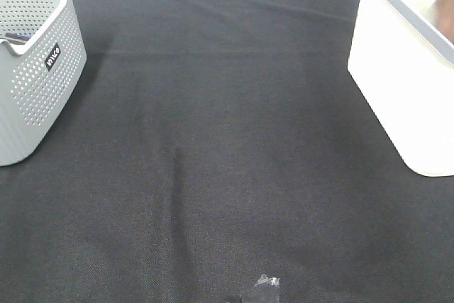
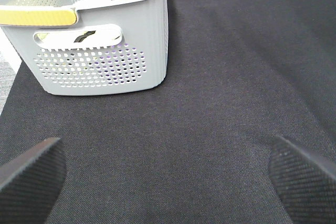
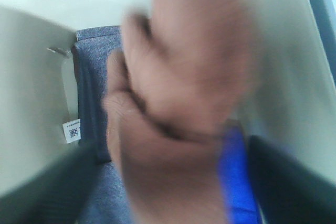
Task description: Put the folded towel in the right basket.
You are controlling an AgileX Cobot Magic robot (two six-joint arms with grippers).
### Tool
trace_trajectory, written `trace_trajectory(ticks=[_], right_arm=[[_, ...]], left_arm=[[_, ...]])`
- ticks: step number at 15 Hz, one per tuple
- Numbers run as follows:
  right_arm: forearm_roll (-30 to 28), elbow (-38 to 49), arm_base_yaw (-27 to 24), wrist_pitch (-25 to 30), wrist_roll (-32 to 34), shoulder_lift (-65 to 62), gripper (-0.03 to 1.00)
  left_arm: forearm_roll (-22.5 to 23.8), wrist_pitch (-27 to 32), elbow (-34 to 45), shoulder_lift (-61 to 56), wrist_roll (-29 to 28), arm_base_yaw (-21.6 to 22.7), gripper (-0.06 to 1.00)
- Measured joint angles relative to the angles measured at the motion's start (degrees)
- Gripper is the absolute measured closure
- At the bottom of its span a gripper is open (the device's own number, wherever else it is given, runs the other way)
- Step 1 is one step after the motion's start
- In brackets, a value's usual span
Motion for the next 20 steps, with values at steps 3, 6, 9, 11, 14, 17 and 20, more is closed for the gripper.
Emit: trace_trajectory(ticks=[3,6,9,11,14,17,20], right_arm=[[0.00,0.00,0.00,-0.11,1.66,-0.40,0.01],[0.00,0.00,0.00,-0.11,1.20,-1.89,-0.01],[3.67,5.56,0.06,-0.46,0.69,-9.17,-0.01],[4.64,20.68,0.17,-0.40,-1.03,-20.05,-0.01],[2.75,40.62,0.17,-2.29,-3.44,-36.21,-0.01],[1.89,59.24,0.17,-8.94,-6.25,-56.32,-0.01],[1.95,68.87,0.17,-9.51,-5.90,-70.24,-0.01]], left_arm=[[0.00,0.00,0.00,0.00,0.00,0.00,-0.03],[0.00,0.00,0.00,0.00,0.00,0.00,-0.03],[0.00,0.00,0.00,0.00,0.00,0.00,-0.03],[0.00,0.00,0.00,0.00,0.00,0.00,-0.03],[0.00,0.00,0.00,0.00,0.06,0.00,-0.03],[0.00,0.00,0.00,0.00,0.11,0.00,-0.03],[0.00,0.00,0.00,0.00,0.17,0.00,-0.03]])
